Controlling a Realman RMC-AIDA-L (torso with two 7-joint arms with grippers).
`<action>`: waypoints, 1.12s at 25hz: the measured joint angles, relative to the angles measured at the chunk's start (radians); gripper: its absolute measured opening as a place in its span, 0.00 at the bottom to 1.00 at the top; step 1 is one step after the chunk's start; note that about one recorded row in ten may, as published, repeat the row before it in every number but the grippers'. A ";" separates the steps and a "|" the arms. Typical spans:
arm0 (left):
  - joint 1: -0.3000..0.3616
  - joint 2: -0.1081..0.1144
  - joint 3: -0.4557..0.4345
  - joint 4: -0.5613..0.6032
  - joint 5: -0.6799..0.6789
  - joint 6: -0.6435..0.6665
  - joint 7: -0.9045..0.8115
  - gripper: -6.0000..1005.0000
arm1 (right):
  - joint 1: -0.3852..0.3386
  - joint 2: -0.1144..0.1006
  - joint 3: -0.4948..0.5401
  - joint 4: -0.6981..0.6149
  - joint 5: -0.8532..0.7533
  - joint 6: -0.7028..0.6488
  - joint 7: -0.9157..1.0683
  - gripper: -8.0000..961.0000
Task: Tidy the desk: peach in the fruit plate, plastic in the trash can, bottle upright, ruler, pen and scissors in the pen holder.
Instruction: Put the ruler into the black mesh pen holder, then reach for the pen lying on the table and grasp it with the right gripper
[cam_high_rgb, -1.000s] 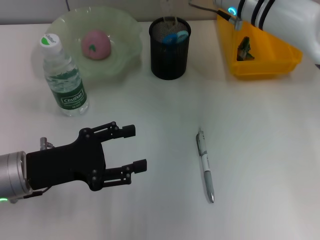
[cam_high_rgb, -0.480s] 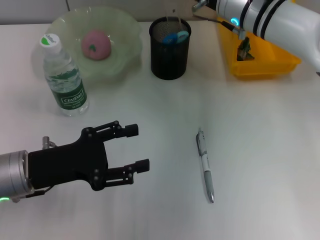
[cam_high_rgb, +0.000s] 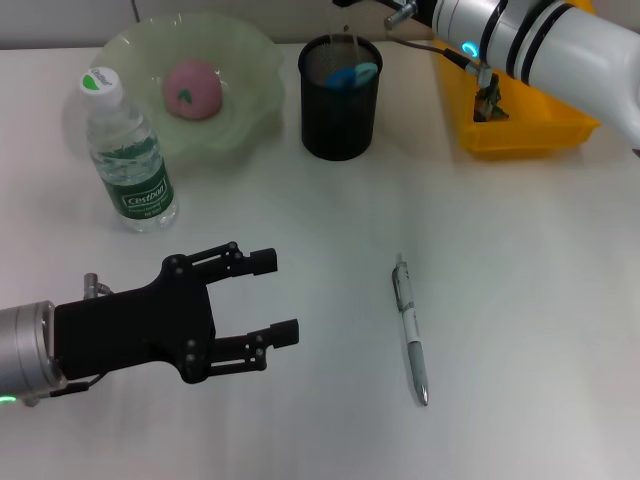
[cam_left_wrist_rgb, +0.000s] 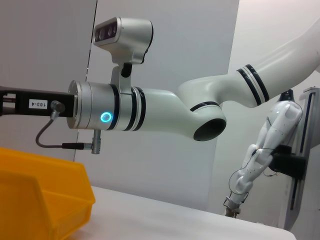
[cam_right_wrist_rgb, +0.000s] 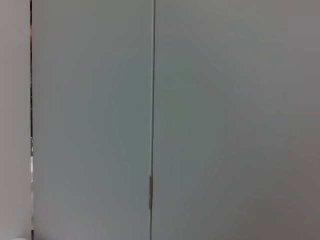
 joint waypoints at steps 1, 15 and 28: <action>0.000 0.000 0.000 0.000 0.000 0.001 0.000 0.78 | 0.000 0.000 0.000 0.000 -0.001 0.000 0.000 0.47; 0.002 0.002 -0.001 0.006 0.000 0.011 -0.003 0.79 | -0.007 0.000 0.000 -0.002 -0.003 0.000 0.004 0.60; 0.000 0.002 -0.001 0.010 -0.010 0.012 -0.004 0.78 | -0.080 -0.004 -0.004 -0.105 0.005 -0.116 0.205 0.66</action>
